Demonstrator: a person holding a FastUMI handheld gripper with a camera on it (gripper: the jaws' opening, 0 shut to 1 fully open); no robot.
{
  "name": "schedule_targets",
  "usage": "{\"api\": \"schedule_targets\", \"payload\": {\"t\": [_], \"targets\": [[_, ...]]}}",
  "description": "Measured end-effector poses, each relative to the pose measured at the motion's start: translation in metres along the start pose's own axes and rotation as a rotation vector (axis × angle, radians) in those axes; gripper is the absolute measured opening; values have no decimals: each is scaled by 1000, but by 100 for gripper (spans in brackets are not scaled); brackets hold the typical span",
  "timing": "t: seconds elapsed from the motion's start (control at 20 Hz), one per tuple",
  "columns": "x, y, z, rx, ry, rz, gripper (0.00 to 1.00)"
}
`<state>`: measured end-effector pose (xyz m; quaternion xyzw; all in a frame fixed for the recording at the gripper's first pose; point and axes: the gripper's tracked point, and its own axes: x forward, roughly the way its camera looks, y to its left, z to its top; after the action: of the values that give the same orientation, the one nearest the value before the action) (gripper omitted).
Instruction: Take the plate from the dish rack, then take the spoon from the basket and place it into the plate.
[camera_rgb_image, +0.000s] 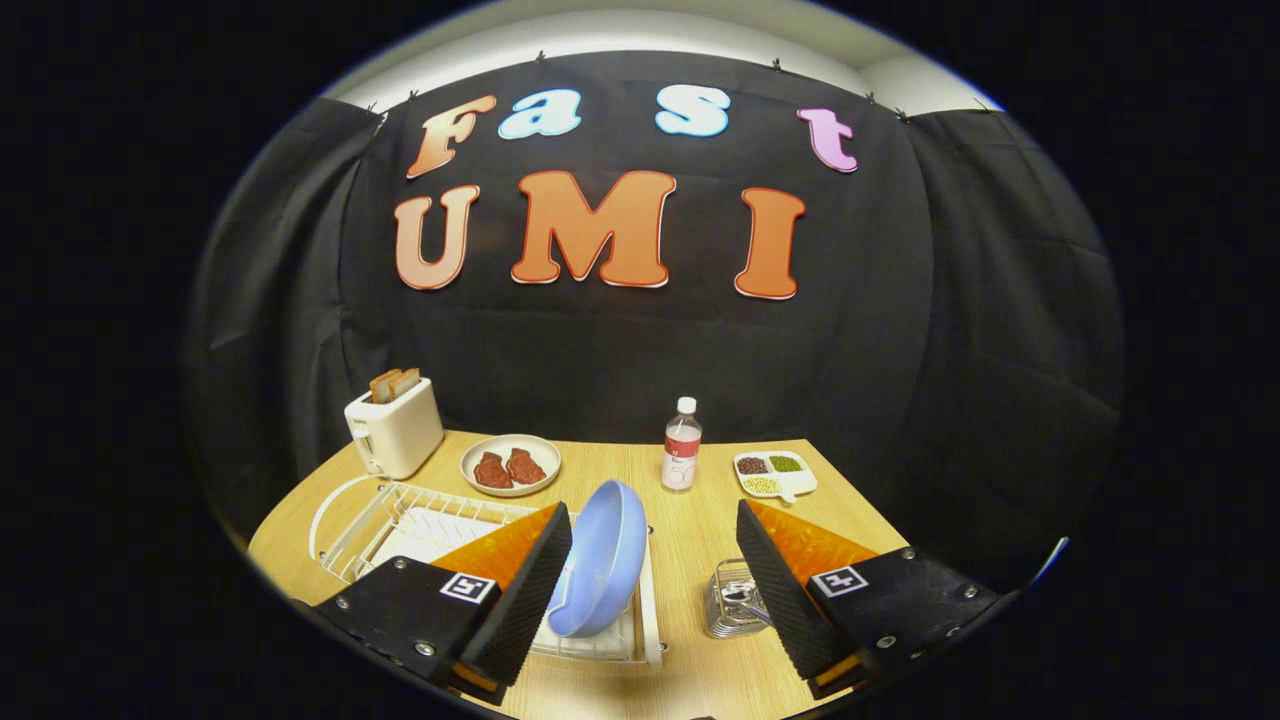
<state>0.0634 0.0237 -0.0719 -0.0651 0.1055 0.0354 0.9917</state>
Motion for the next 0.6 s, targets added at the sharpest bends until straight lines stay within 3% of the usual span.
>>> {"api": "schedule_targets", "payload": {"t": [0.25, 0.6], "targets": [[41, 8, -38, -16, 161, 18, 99], [72, 24, -81, 66, 369, 19, 97]]}}
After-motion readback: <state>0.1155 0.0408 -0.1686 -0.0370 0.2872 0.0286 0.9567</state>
